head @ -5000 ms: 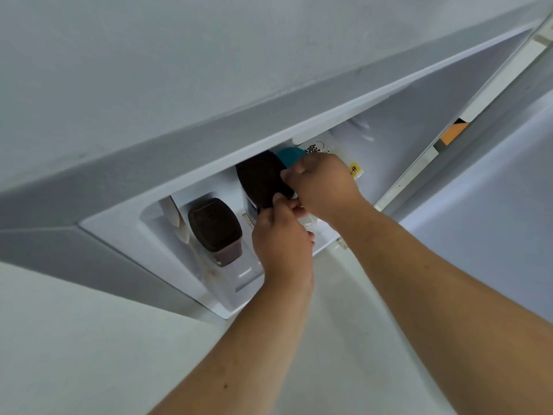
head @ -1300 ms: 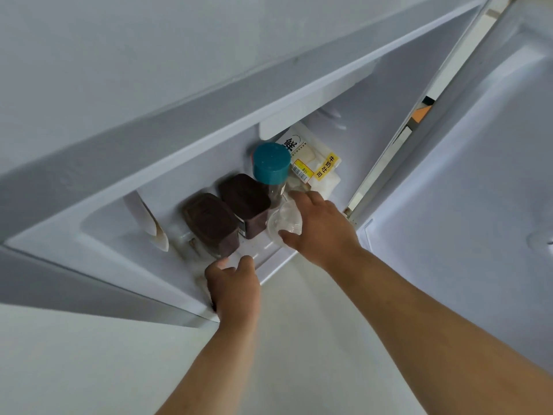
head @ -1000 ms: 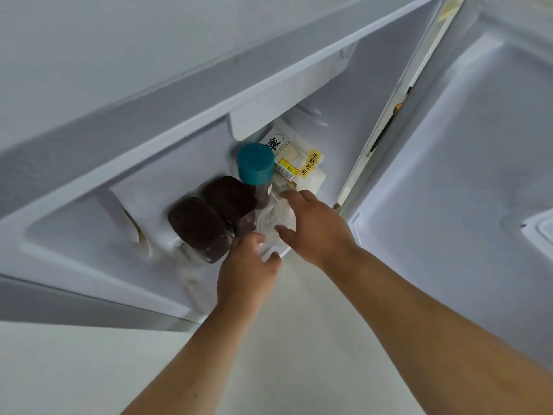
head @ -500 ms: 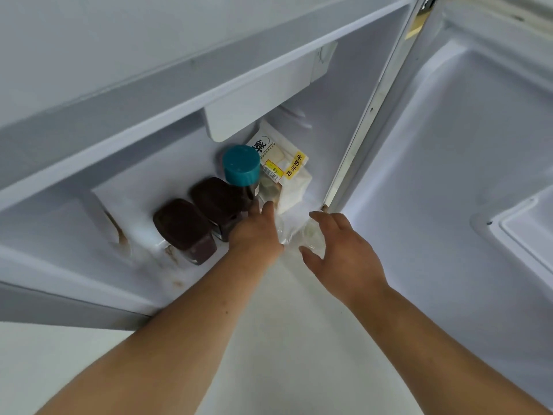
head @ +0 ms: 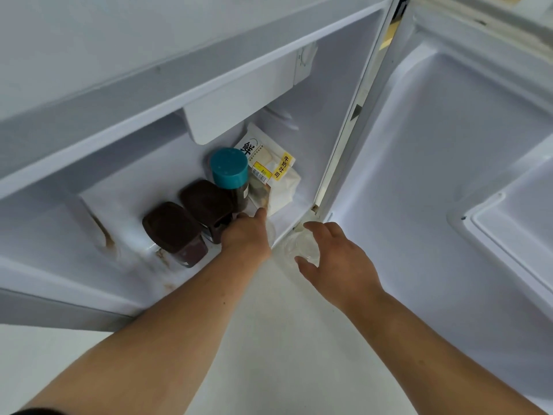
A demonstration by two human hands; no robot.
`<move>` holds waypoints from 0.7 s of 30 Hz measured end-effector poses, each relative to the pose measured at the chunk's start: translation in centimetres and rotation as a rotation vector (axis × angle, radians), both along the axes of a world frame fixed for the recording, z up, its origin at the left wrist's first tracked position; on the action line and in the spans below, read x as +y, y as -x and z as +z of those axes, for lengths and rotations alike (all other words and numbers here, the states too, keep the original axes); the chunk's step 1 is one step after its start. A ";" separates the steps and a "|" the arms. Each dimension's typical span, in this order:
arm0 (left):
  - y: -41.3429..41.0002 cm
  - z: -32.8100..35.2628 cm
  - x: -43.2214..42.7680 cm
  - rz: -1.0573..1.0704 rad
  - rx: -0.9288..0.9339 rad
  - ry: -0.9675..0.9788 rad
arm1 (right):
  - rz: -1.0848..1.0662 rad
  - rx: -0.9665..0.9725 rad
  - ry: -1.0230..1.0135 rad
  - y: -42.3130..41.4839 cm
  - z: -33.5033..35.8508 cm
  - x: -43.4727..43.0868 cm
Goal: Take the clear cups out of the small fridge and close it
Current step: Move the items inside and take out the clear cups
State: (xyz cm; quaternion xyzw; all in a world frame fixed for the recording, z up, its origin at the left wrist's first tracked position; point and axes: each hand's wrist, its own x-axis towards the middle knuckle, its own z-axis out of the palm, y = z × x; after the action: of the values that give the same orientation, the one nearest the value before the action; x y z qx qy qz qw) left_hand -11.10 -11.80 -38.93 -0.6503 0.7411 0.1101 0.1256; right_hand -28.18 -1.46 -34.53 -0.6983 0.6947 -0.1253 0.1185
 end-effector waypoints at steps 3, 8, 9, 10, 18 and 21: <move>0.0 0.8 1.6 -0.029 0.007 0.026 | 0.002 0.018 -0.017 0.4 0.4 0.7; -0.3 2.5 4.7 -0.160 -0.044 0.171 | 0.007 0.033 -0.056 1.2 1.9 2.3; -0.3 3.0 5.3 -0.173 -0.037 0.169 | 0.003 0.031 -0.061 1.3 2.3 2.7; -0.2 3.6 5.9 -0.178 -0.011 0.148 | 0.000 0.031 -0.065 1.4 2.7 3.1; 0.2 8.1 10.7 -0.153 0.200 -0.061 | 0.008 0.055 -0.101 2.1 5.4 7.9; 0.3 9.2 12.7 -0.160 0.224 -0.062 | 0.019 0.061 -0.103 2.5 6.6 10.1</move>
State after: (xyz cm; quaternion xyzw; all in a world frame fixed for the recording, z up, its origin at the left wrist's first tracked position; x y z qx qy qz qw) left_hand -11.43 0.95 -29.71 -0.5687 0.7961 0.1945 0.0702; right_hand -30.72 8.65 -27.93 -0.7013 0.6968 -0.0670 0.1345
